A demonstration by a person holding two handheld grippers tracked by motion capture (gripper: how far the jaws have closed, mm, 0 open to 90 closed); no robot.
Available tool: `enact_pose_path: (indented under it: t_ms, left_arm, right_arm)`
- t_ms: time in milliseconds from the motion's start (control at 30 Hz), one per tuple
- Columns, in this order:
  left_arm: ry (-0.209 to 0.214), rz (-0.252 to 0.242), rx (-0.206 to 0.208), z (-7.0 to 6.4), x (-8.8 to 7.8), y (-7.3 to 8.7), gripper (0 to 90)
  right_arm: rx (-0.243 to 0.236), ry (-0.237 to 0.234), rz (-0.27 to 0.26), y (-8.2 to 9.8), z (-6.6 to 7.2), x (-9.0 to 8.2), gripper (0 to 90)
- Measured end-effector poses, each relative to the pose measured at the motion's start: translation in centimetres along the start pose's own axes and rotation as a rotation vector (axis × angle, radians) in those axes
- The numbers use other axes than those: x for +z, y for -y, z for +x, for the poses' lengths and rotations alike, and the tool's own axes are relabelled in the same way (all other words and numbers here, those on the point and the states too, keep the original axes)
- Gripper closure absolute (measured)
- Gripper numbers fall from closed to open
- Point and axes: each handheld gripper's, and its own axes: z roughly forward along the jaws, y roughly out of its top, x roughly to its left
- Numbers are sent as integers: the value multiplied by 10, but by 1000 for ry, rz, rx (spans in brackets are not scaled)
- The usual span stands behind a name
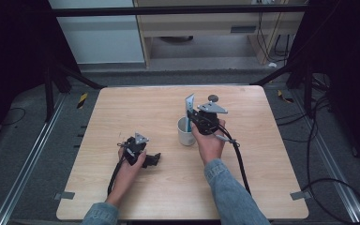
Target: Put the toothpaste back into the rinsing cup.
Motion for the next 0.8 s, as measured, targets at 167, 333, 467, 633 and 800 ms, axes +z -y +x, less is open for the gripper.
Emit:
enact_pose_path:
  t_ms: [167,333,467,633,800]
  left_arm:
    - [0,0,0,0,0,0,0]
    - [0,0,-1,0,0,0,0]
    - [0,-1,-1,0,0,0,0]
    - [0,3,3,0,0,0,0]
    - [0,-1,-1,0,0,0,0]
  right_arm:
    - [7,-2,3,2,0,2,792]
    - [14,-4,7,4,0,3,791]
    - [22,-5,9,7,-2,4,791]
    - [29,-5,16,10,-3,5,791]
    - [37,-10,18,11,-3,5,791]
